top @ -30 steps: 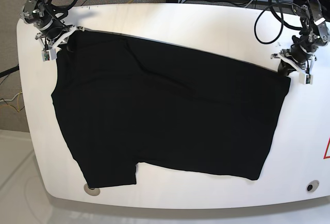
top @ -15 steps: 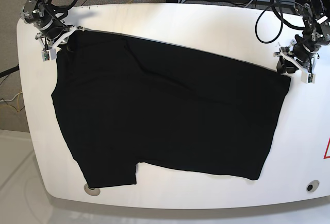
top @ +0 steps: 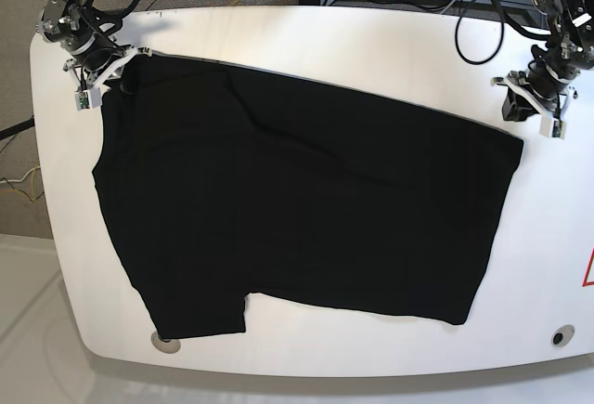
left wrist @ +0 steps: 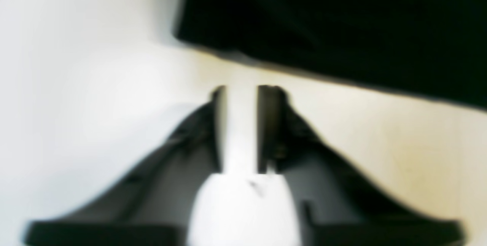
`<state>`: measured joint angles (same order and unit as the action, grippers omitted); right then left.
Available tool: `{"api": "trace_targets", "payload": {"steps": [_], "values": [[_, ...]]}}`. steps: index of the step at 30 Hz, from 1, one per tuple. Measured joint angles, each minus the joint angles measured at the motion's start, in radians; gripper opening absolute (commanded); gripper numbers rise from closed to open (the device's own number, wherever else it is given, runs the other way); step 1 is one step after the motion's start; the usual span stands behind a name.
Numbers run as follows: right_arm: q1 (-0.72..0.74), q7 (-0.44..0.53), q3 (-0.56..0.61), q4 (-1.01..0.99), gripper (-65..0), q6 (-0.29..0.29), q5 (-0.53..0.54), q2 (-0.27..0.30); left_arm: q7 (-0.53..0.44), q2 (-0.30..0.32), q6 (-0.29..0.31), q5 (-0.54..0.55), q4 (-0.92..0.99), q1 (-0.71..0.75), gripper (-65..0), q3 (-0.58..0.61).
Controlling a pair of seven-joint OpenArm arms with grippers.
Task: Fold the T-shirt properly
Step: 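Open the left gripper and shift it along the shirt edge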
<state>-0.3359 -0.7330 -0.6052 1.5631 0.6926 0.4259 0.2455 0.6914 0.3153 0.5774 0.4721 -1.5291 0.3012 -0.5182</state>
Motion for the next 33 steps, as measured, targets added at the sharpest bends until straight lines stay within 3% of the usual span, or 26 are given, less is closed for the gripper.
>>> {"api": "trace_targets", "payload": {"steps": [11, 12, 15, 17, 19, 22, 24, 27, 33], "values": [[-0.008, 0.007, -0.005, 0.0, -65.0, 0.0, 0.008, -0.003, -0.003, -0.008, 0.013, -0.008, -0.094, 0.129, -65.0, 0.03], [-0.008, 0.007, -0.005, 0.0, -65.0, 0.0, 0.008, -0.003, -0.009, -0.008, 0.013, -0.007, -0.09, 0.13, -63.0, 0.032], [-0.008, 0.006, -0.003, 0.004, -65.0, 0.0, 0.005, -0.003, -0.057, -0.002, -0.004, -0.006, -0.055, 0.115, -40.6, 0.038], [-0.008, 0.002, -0.003, 0.006, -65.0, 0.0, 0.004, -0.003, -0.083, 0.002, -0.033, -0.013, -0.029, 0.096, -32.8, 0.041], [-0.008, 0.002, -0.003, 0.006, -65.0, 0.0, 0.004, -0.002, -0.111, 0.007, -0.043, -0.019, 0.004, 0.074, -29.1, 0.043], [-0.009, 0.003, -0.003, 0.006, -65.0, 0.0, 0.0, -0.004, -0.129, 0.01, -0.037, -0.015, 0.056, 0.037, -33.4, 0.045], [-0.008, 0.004, -0.002, 0.005, -65.0, 0.0, 0.001, -0.004, -0.159, 0.009, 0.005, 0.021, 0.145, -0.018, -38.0, 0.027], [-0.008, 0.007, -0.003, 0.004, -65.0, 0.0, 0.005, -0.002, -0.138, 0.013, -0.016, 0.014, 0.198, -0.079, -42.3, 0.026], [-0.008, 0.006, -0.002, 0.004, -65.0, 0.0, 0.005, -0.003, -0.137, 0.013, -0.003, 0.037, 0.243, -0.116, -46.2, 0.019]]}}
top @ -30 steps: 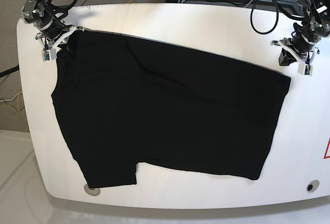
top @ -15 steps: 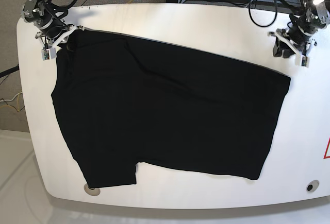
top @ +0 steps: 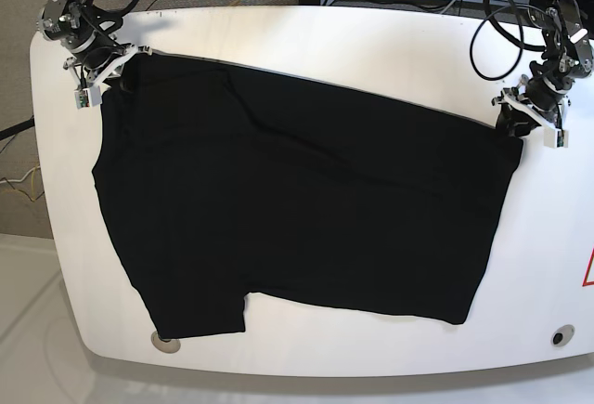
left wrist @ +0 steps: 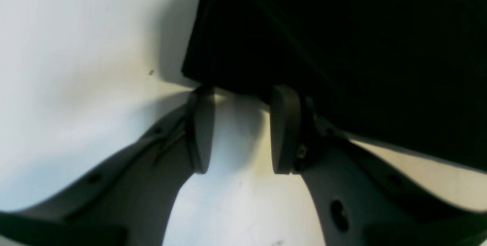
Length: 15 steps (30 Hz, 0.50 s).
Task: Fold the T-shirt properly
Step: 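Open the left gripper and shift it along the shirt edge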
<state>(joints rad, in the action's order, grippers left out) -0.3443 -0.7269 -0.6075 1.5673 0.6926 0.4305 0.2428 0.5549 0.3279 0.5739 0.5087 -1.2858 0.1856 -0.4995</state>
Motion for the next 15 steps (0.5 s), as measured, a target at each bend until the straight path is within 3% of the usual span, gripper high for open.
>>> {"api": "trace_targets", "payload": {"steps": [8, 15], "values": [[0.0, -0.003, 0.001, 0.001, -65.0, 0.0, 0.0, 0.0, 0.009, 0.0, -0.002, -0.015, -0.017, -0.003, -44.8, 0.003], [0.0, 0.001, 0.005, 0.0, -65.0, 0.0, -0.004, 0.0, 0.024, -0.005, -0.008, -0.024, -0.125, 0.017, -30.3, 0.011]]}}
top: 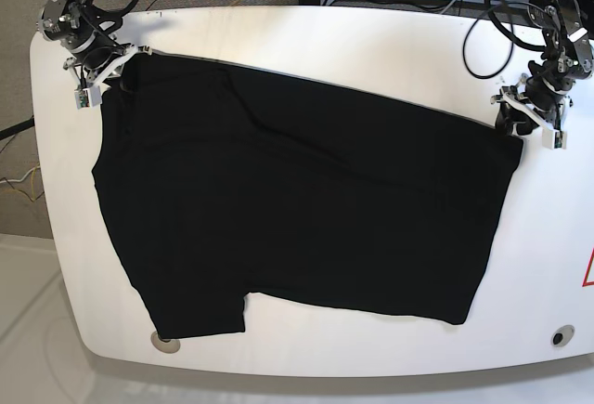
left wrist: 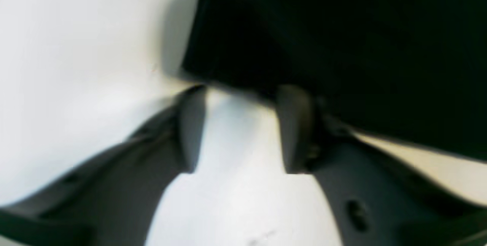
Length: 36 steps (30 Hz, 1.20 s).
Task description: Fold the T-shirt properly
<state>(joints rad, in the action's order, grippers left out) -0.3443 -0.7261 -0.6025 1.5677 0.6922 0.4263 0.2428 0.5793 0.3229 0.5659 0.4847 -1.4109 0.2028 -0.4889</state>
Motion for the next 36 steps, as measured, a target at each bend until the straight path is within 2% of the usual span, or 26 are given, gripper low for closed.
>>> {"api": "trace_targets", "payload": {"steps": [7, 17, 21, 27, 36], "values": [[0.0, 0.0, -0.001, 0.0, -65.0, 0.0, 0.0, -0.002, -0.021, 0.003, -0.015, 0.005, -0.05, -0.009, -26.5, 0.017], [0.003, -0.001, -0.003, 0.0, -65.0, 0.0, 0.0, -0.002, 0.002, -0.001, -0.104, -0.006, -0.003, -0.019, -28.0, 0.039], [0.003, -0.002, -0.003, 0.0, -65.0, 0.0, 0.0, -0.002, -0.009, -0.001, -0.118, -0.02, 0.025, -0.028, -34.0, 0.04], [0.003, -0.004, -0.003, 0.0, -65.0, 0.0, -0.002, -0.002, -0.041, -0.001, -0.109, -0.029, 0.033, -0.016, -52.3, 0.039], [0.009, -0.008, -0.003, 0.0, -65.0, 0.0, -0.003, -0.001, -0.033, 0.024, -0.052, 0.005, -0.014, 0.001, -39.3, 0.034]]}}
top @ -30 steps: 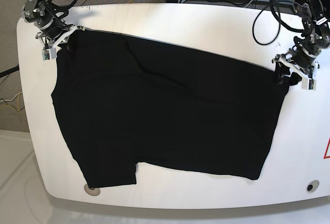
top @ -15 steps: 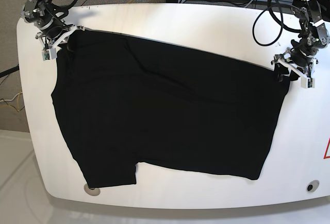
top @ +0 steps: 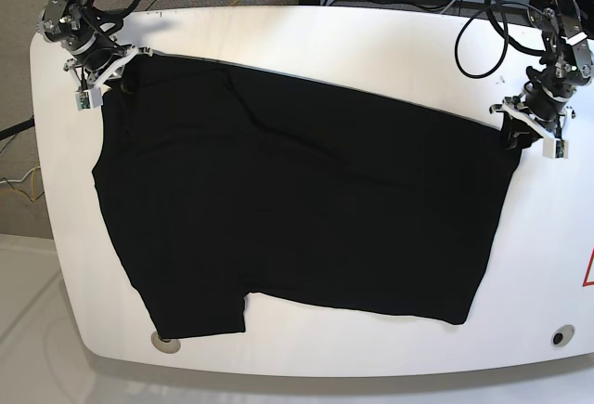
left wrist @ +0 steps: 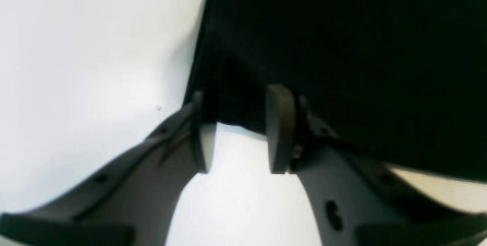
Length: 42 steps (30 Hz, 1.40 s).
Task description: Fold the T-shirt properly
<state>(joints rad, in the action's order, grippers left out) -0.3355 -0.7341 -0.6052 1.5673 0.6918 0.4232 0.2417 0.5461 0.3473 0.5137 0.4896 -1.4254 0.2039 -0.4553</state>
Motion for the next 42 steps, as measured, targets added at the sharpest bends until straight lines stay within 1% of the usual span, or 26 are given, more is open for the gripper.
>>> {"api": "trace_targets", "payload": {"steps": [1, 4, 5, 9, 11, 13, 15, 18, 19, 25, 32, 36, 37, 39, 42], "values": [[0.001, 0.0, 0.0, 0.0, -65.0, 0.0, 0.0, 0.0, 0.014, 0.003, 0.014, 0.018, -0.003, 0.002, -36.7, -0.003], [0.0, 0.0, 0.0, -0.005, -65.0, 0.0, -0.001, 0.0, 0.084, 0.005, 0.084, 0.108, 0.004, 0.004, -33.2, -0.013], [0.0, 0.0, 0.0, -0.005, -65.0, 0.0, -0.001, 0.0, 0.088, 0.005, 0.093, 0.114, 0.004, 0.004, -32.1, -0.013], [0.0, 0.0, 0.0, -0.005, -65.0, 0.0, 0.0, 0.0, 0.105, -0.005, 0.093, 0.129, 0.011, 0.002, -31.0, -0.014], [0.0, 0.0, -0.001, -0.005, -65.0, 0.0, 0.0, 0.0, 0.111, -0.006, 0.093, 0.133, 0.011, 0.003, -36.7, -0.016], [-0.001, 0.0, -0.002, -0.005, -65.0, 0.0, 0.0, -0.001, 0.099, -0.006, 0.096, 0.122, 0.011, 0.01, -44.1, -0.015], [-0.001, 0.0, -0.002, -0.005, -65.0, 0.0, 0.0, -0.001, 0.081, -0.006, 0.097, 0.108, 0.011, 0.018, -53.1, -0.015], [-0.001, 0.0, -0.002, -0.005, -65.0, 0.0, 0.0, -0.001, 0.047, -0.008, 0.097, 0.085, 0.01, 0.037, -64.1, -0.015], [-0.001, 0.0, -0.002, -0.005, -65.0, 0.0, 0.0, -0.001, 0.043, -0.009, 0.096, 0.081, 0.009, 0.042, -65.0, -0.015], [-0.001, 0.0, -0.002, -0.005, -65.0, 0.0, 0.0, -0.001, 0.021, -0.017, 0.097, 0.06, -0.013, 0.086, -65.0, -0.011], [-0.005, 0.0, -0.003, -0.004, -65.0, 0.0, 0.001, 0.0, 0.035, -0.019, 0.101, 0.063, -0.052, 0.168, -65.0, -0.02], [-0.009, 0.006, -0.004, -0.004, -65.0, 0.0, 0.003, -0.001, 0.035, -0.023, 0.102, 0.057, -0.068, 0.19, -65.0, -0.02], [-0.008, 0.006, -0.004, -0.004, -65.0, 0.0, 0.002, -0.001, 0.031, -0.021, 0.103, 0.058, -0.072, 0.189, -62.0, -0.02], [-0.008, 0.007, -0.004, -0.004, -65.0, 0.0, 0.003, -0.001, 0.02, -0.018, 0.104, 0.058, -0.079, 0.182, -52.5, -0.021], [-0.005, 0.005, -0.004, -0.004, -65.0, 0.0, 0.002, -0.001, 0.01, -0.014, 0.104, 0.068, -0.083, 0.163, -40.2, -0.023]]}}
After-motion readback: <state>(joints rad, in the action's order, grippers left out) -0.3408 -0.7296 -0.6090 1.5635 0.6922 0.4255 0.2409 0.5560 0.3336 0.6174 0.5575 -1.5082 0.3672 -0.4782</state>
